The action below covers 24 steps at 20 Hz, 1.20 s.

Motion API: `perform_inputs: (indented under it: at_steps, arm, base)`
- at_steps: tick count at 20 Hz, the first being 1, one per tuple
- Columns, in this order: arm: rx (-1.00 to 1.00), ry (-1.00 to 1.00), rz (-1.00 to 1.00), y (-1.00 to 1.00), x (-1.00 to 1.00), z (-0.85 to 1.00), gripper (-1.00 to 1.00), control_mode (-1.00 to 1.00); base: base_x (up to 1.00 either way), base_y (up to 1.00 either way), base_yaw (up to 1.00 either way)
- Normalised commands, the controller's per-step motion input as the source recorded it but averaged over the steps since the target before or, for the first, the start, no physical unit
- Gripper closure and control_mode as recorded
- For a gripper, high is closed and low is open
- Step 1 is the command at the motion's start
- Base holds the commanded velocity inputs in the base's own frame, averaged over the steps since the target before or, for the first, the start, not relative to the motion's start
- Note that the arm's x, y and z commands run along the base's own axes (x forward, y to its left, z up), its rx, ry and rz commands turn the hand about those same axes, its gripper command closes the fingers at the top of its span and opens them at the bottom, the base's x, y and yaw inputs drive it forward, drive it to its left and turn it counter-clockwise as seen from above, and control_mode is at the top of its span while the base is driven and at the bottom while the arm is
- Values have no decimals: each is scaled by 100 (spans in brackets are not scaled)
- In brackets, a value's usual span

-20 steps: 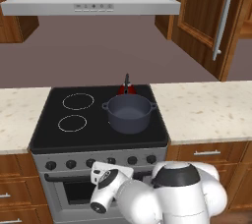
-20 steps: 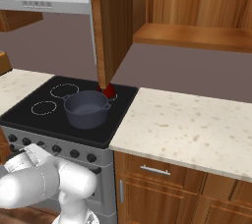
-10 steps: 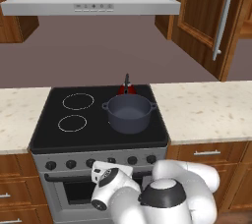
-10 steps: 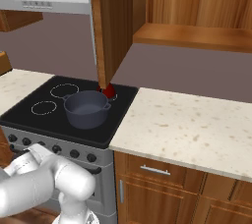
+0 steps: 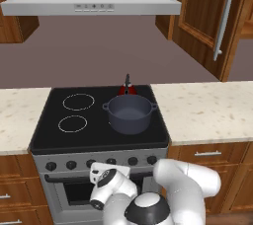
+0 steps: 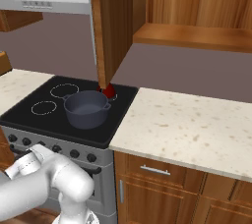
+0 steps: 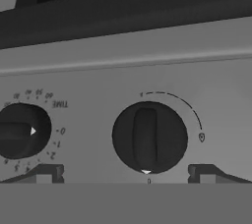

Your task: Pick the kettle from the cabinet and place it on a stove burner. Then pick the pot from the counter and place it on another stove burner. Finally, turn both burners on.

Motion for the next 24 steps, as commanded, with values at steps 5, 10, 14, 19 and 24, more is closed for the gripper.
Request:
perform_inputs:
  at_steps: [5, 10, 14, 19, 24]
  arm:
    - [-1, -1, 0, 5, 7, -11, -100, -100]
    - [0, -2, 0, 0, 0, -8, -100, -100]
    - [0, -1, 0, 0, 1, -1, -100, -100]
    - [0, 0, 0, 0, 3, 0, -100, -100]
    - [0, 0, 0, 0, 7, 0, -100, -100]
  base:
    - [0, 0, 0]
    - [0, 0, 0]
    - [0, 0, 0]
    - [0, 0, 0]
    - [0, 0, 0]
